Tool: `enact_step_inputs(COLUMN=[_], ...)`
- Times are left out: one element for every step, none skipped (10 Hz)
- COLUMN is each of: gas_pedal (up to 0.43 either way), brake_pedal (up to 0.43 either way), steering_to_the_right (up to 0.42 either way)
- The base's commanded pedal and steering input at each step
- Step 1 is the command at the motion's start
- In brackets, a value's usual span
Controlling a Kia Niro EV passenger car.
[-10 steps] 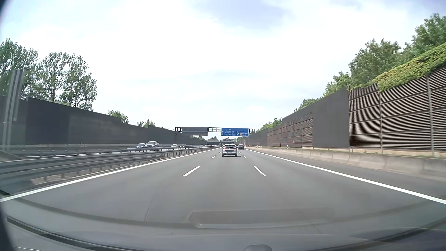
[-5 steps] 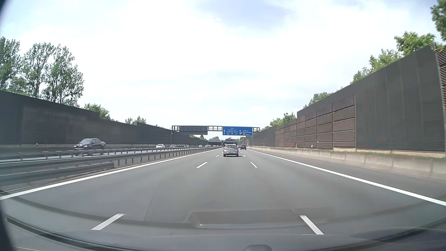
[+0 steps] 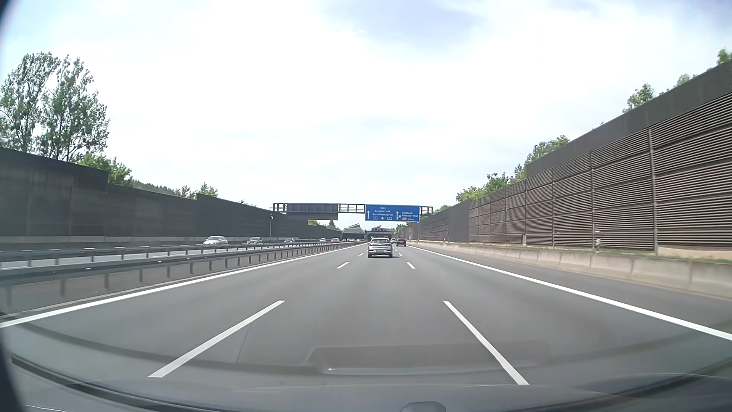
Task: Follow the waypoints while adhering to traffic rules and regulations
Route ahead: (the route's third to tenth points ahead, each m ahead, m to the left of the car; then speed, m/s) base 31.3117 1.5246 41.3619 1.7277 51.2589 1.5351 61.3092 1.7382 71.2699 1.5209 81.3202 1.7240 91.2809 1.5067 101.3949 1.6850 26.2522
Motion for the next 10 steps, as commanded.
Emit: enact_step_inputs(gas_pedal=[0.130, 0.130, 0.130, 0.130, 0.138, 0.150, 0.150, 0.150, 0.150, 0.138], brake_pedal=[0.000, 0.000, 0.000, 0.000, 0.000, 0.000, 0.000, 0.000, 0.000, 0.000], steering_to_the_right=[-0.001, -0.001, -0.001, -0.001, -0.001, -0.001, -0.001, -0.001, -0.001, -0.001])
